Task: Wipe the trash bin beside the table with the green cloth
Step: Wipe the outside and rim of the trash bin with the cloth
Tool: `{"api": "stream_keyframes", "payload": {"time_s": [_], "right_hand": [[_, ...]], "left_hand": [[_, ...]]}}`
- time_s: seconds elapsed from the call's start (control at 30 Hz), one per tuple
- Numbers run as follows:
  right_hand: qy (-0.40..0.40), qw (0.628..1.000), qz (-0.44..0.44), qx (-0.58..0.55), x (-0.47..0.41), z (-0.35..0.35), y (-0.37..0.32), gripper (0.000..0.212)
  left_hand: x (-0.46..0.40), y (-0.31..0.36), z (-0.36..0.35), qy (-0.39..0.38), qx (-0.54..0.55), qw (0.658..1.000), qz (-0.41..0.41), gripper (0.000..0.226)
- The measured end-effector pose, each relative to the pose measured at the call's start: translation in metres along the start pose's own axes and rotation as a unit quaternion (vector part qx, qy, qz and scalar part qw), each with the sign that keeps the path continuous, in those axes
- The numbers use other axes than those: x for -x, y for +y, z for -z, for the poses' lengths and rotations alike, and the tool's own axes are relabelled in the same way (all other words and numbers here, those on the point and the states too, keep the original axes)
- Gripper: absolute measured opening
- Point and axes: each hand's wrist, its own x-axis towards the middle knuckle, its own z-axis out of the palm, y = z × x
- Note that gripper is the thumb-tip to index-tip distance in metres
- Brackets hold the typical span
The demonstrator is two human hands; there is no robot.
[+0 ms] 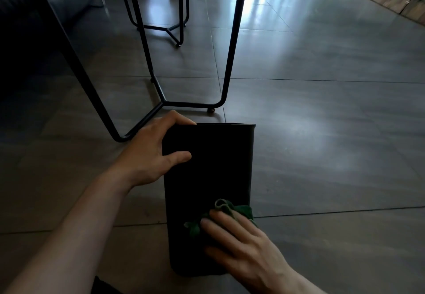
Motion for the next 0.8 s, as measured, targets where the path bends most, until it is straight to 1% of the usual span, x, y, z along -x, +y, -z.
{"api": "stream_keyframes", "payload": {"time_s": [0.07,0.1,0.13,0.17,0.2,0.23,0.27,0.3,0.33,0.37,0.4,0.47,0.5,0.53,0.57,0.6,0.63,0.67,0.73,0.77,0.8], "right_hand": [[0.053,0.99,-0.115,-0.067,-0.014,0.018,0.003,0.021],[0.088,0.973,-0.178,-0.12,-0.021,0.03,0.008,0.025],[0.125,0.946,-0.244,-0.175,-0.027,0.044,0.015,0.03],[0.16,0.91,-0.313,-0.221,-0.033,0.06,0.023,0.036],[0.19,0.863,-0.386,-0.265,-0.037,0.075,0.034,0.039],[0.226,0.799,-0.459,-0.315,-0.037,0.089,0.049,0.035],[0.258,0.719,-0.522,-0.38,-0.037,0.102,0.064,0.029],[0.268,0.631,-0.555,-0.472,-0.036,0.112,0.078,0.028],[0.265,0.558,-0.551,-0.56,-0.033,0.122,0.09,0.035],[0.259,0.52,-0.529,-0.619,-0.032,0.13,0.103,0.045],[0.255,0.504,-0.505,-0.653,-0.032,0.135,0.116,0.052],[0.241,0.5,-0.49,-0.672,-0.041,0.135,0.136,0.055],[0.221,0.505,-0.515,-0.656,-0.048,0.131,0.144,0.055],[0.19,0.517,-0.556,-0.622,-0.053,0.125,0.148,0.052],[0.153,0.547,-0.598,-0.566,-0.057,0.117,0.152,0.046],[0.117,0.598,-0.627,-0.485,-0.06,0.109,0.155,0.035],[0.076,0.658,-0.632,-0.401,-0.064,0.101,0.158,0.024],[0.032,0.718,-0.613,-0.328,-0.069,0.095,0.159,0.024],[-0.071,0.812,-0.525,-0.246,-0.082,0.087,0.158,0.043],[-0.136,0.85,-0.463,-0.211,-0.09,0.084,0.157,0.055],[-0.2,0.878,-0.4,-0.172,-0.096,0.08,0.156,0.064]], "left_hand": [[0.001,0.001,0.001,-0.004,-0.001,1.0,0.008,0.052],[0.002,0.001,0.002,-0.005,-0.005,1.0,0.009,0.053],[0.002,0.001,0.003,-0.009,-0.006,1.0,0.009,0.053],[0.003,0.0,0.004,-0.014,-0.002,1.0,0.011,0.053],[0.004,0.0,0.006,-0.02,0.009,1.0,0.016,0.052],[0.004,-0.001,0.008,-0.024,0.02,0.999,0.021,0.052],[0.006,-0.002,0.011,-0.024,0.029,0.999,0.026,0.053],[0.007,-0.003,0.013,-0.023,0.035,0.999,0.031,0.053],[0.009,-0.004,0.016,-0.024,0.041,0.998,0.038,0.053],[0.01,-0.005,0.018,-0.027,0.047,0.998,0.045,0.054],[0.012,-0.005,0.02,-0.029,0.052,0.997,0.053,0.055],[0.014,-0.006,0.023,-0.029,0.055,0.996,0.067,0.057],[0.015,-0.007,0.024,-0.028,0.057,0.995,0.072,0.057],[0.016,-0.008,0.026,-0.028,0.062,0.995,0.075,0.056],[0.017,-0.008,0.027,-0.029,0.07,0.994,0.078,0.056],[0.019,-0.009,0.028,-0.034,0.08,0.993,0.081,0.055],[0.02,-0.011,0.029,-0.039,0.091,0.991,0.085,0.053],[0.022,-0.012,0.031,-0.045,0.101,0.99,0.091,0.05],[0.025,-0.015,0.034,-0.056,0.109,0.987,0.101,0.044],[0.025,-0.015,0.034,-0.056,0.107,0.987,0.103,0.042],[0.026,-0.016,0.035,-0.054,0.104,0.988,0.104,0.04]]}}
